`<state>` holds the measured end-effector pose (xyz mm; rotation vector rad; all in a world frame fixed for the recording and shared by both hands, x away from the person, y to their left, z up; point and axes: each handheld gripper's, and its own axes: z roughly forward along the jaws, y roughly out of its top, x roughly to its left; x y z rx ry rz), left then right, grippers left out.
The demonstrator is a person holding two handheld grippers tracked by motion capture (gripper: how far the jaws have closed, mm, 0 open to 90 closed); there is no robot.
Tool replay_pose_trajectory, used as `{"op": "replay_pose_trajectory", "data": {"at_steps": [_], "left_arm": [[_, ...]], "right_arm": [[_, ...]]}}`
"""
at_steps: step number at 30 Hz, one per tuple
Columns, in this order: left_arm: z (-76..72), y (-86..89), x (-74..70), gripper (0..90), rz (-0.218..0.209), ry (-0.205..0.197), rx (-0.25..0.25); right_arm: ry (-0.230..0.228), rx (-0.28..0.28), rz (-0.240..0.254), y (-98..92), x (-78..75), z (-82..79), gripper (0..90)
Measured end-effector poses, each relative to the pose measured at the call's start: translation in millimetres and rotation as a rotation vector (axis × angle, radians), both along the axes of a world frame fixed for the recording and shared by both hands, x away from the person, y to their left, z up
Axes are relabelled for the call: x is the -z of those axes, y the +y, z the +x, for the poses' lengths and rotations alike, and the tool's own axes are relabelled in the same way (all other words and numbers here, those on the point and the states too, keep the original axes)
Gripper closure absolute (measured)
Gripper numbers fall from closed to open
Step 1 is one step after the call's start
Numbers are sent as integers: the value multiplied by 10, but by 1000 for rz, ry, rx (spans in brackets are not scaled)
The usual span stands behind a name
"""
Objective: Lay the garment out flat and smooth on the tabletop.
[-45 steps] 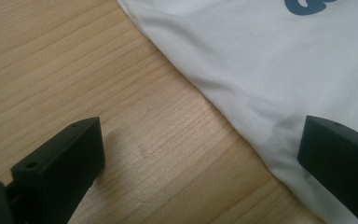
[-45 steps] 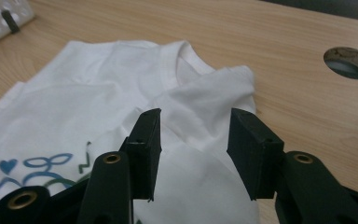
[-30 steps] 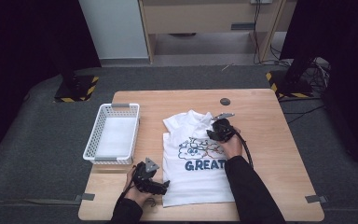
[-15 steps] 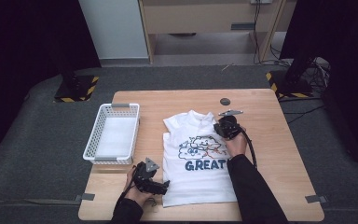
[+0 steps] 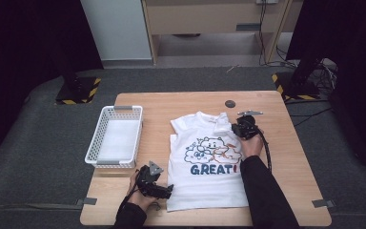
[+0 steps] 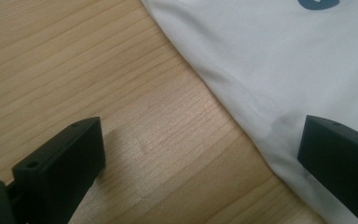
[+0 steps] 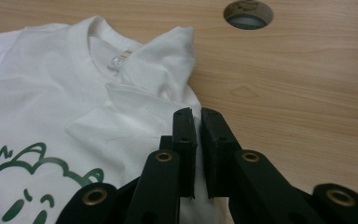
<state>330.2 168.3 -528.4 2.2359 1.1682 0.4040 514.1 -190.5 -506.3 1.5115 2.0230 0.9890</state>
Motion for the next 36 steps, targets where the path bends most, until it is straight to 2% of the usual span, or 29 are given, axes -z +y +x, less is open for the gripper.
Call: {"op": "replay_pose_trajectory", "data": {"at_steps": [2,4,10,14,18,23,25,28,30,32,33,35,36], "left_arm": [[0,-3,-2,0,2,2,-3],[-1,-6,-4,0,4,5,-8],[-6,-13,-10,1,9,9,-15],[-10,-16,-11,1,11,11,-20],[-14,-19,-12,1,12,12,-27],[-20,-20,-12,1,11,12,-32],[-23,-21,-12,1,11,11,-34],[-29,-24,-12,1,10,11,-38],[-31,-24,-11,1,9,10,-40],[-33,-24,-10,1,9,9,-40],[-34,-23,-9,1,8,8,-41],[-35,-21,-8,1,7,7,-39],[-36,-20,-7,1,6,5,-38]], "right_arm": [[-1,24,11,-70,0,-1,844],[-8,60,1,-150,-21,-1,842],[-15,85,-7,-339,-60,0,857],[-34,126,-14,-489,-75,-21,856],[-37,199,-19,-627,-57,-69,850],[3,289,-54,-705,34,-99,788],[-6,302,-67,-705,34,-109,741],[-53,305,-64,-690,-31,-139,627],[-100,270,-11,-683,-102,-163,567],[-118,237,19,-662,-139,-175,508],[-115,200,51,-643,-142,-173,480],[-105,162,56,-598,-111,-173,424],[-86,144,59,-573,-77,-166,407]]}}
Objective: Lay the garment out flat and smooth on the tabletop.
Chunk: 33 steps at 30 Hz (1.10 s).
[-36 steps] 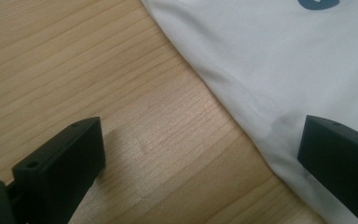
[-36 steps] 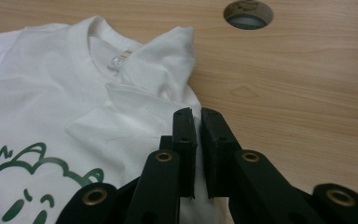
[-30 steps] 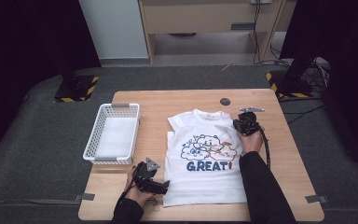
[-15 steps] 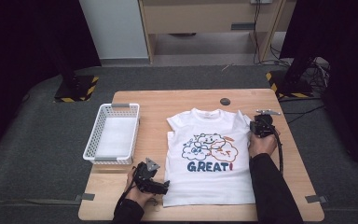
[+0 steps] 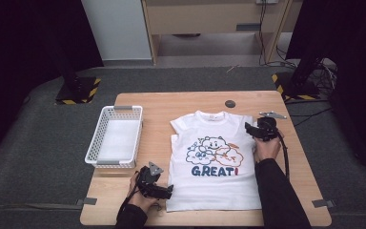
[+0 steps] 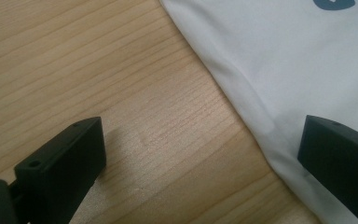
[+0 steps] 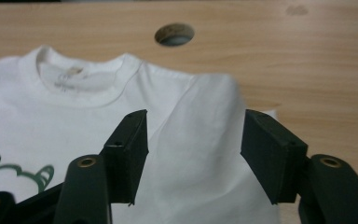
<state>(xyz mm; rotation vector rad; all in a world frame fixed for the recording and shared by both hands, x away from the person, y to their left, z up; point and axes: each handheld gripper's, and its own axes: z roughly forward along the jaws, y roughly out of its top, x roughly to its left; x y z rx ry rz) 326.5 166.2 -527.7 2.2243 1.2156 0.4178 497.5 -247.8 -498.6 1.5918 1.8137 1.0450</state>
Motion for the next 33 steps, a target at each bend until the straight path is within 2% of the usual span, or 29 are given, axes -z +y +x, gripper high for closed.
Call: {"op": "replay_pose_trajectory", "data": {"at_steps": [5,8,11,14,21,27,31,33], "left_arm": [[-2,5,4,1,-4,-5,5],[-3,5,5,1,-5,-6,5],[-3,5,5,1,-5,-7,5],[-4,6,6,1,-5,-7,5],[-7,2,6,1,-6,-7,8],[-16,-2,-2,22,-13,-8,36],[-20,-12,-27,56,-27,7,46],[-26,-16,-43,65,-40,2,43]], "right_arm": [[74,-45,-31,113,234,21,350],[106,-49,-45,145,335,27,324],[90,-48,-81,173,359,14,317],[84,-42,-133,172,376,22,265],[77,-14,-126,123,395,79,216],[105,-17,-99,98,329,70,199],[91,-60,-64,102,223,-31,164],[91,-94,-53,130,195,-111,146]]}}
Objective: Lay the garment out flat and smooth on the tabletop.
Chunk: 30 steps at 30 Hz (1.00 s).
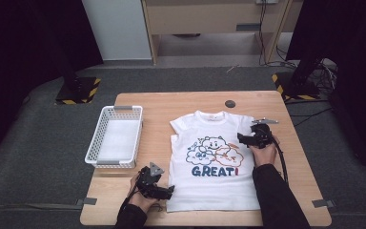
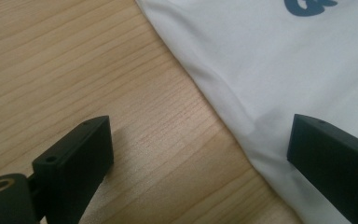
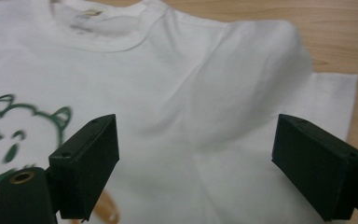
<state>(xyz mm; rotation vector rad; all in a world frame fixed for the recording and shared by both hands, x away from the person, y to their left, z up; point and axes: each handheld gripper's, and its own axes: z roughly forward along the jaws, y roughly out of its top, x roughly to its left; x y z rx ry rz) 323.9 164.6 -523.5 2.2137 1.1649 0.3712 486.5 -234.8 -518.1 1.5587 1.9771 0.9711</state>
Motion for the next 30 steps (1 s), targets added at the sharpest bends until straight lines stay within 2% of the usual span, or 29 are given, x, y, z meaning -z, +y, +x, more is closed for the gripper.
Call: {"op": "replay_pose_trajectory", "data": {"at_steps": [2,4,7,10,12,18,24,27,30], "left_arm": [[-2,-4,-14,67,-5,-7,3],[3,0,-41,68,-15,-18,0],[31,22,-135,70,-68,-41,-18],[53,35,-188,73,-89,-54,-27],[91,53,-255,76,-116,-72,-45],[177,83,-386,83,-166,-116,-71],[289,73,-446,82,-177,-129,-92],[368,69,-482,84,-196,-134,-116],[438,64,-522,84,-205,-150,-133]], "right_arm": [[3,-35,15,23,2,-82,143],[11,-68,-13,53,1,-162,139],[17,-75,-21,66,-29,-213,123],[11,-87,-38,84,-65,-247,112],[16,-116,-50,109,-89,-306,90],[35,-172,5,138,-74,-457,82],[51,-219,-4,216,-52,-619,72],[65,-238,15,236,-36,-654,75],[82,-264,-5,287,-8,-708,66]]}}
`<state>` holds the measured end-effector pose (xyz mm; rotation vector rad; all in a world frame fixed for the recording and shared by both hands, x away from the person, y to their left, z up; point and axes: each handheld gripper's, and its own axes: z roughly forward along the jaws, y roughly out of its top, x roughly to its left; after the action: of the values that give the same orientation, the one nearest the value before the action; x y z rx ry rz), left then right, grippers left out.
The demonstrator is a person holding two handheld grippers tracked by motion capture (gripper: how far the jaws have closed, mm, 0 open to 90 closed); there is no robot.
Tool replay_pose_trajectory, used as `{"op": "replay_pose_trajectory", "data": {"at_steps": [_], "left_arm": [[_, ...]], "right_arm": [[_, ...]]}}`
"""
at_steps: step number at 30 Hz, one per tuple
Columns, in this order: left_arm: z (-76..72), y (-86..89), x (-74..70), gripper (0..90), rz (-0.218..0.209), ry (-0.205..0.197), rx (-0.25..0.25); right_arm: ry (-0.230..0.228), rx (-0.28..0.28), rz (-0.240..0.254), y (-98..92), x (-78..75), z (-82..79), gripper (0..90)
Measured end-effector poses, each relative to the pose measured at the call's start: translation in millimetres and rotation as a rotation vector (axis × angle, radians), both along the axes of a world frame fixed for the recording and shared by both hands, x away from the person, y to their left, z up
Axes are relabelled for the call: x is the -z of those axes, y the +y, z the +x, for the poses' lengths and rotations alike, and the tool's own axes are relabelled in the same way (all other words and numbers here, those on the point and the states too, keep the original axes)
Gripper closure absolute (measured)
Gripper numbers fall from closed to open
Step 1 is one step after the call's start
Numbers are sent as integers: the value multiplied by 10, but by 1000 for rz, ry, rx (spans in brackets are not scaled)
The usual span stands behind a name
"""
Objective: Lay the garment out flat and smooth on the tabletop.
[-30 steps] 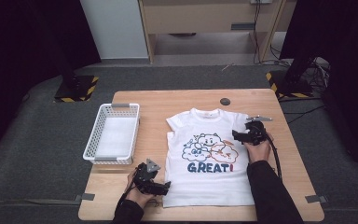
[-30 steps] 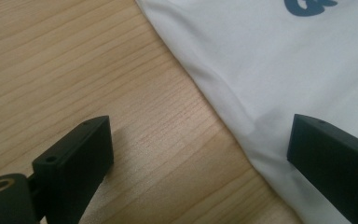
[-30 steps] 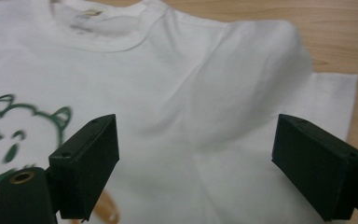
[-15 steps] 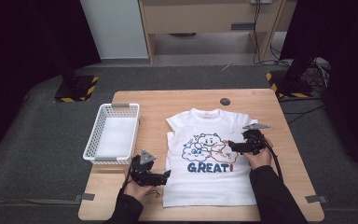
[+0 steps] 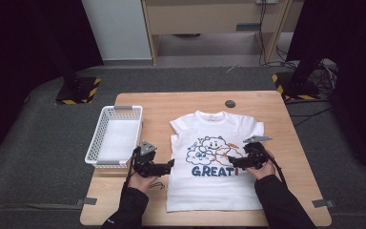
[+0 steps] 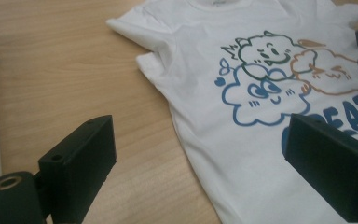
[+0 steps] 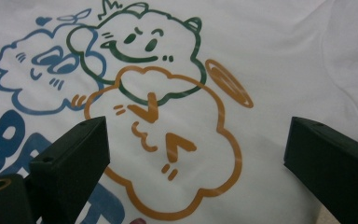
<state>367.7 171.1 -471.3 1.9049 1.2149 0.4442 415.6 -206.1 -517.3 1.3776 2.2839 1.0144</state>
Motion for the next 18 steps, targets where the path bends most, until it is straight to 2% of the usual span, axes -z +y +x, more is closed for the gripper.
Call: {"op": "replay_pose_trajectory", "data": {"at_steps": [3,9,11,16,18], "left_arm": [[53,-9,-14,92,-16,-10,-16],[171,-93,-47,85,3,-22,-21],[203,-102,-45,93,-8,-40,-27],[322,-145,-27,85,19,-40,-56],[356,-169,-25,86,22,-42,-58]], "right_arm": [[-1,-1,-8,13,11,-34,63],[22,-5,-42,4,70,-104,63],[24,-9,-46,4,79,-121,63],[23,-23,-85,31,110,-170,58],[8,-25,-109,52,123,-190,57]]}}
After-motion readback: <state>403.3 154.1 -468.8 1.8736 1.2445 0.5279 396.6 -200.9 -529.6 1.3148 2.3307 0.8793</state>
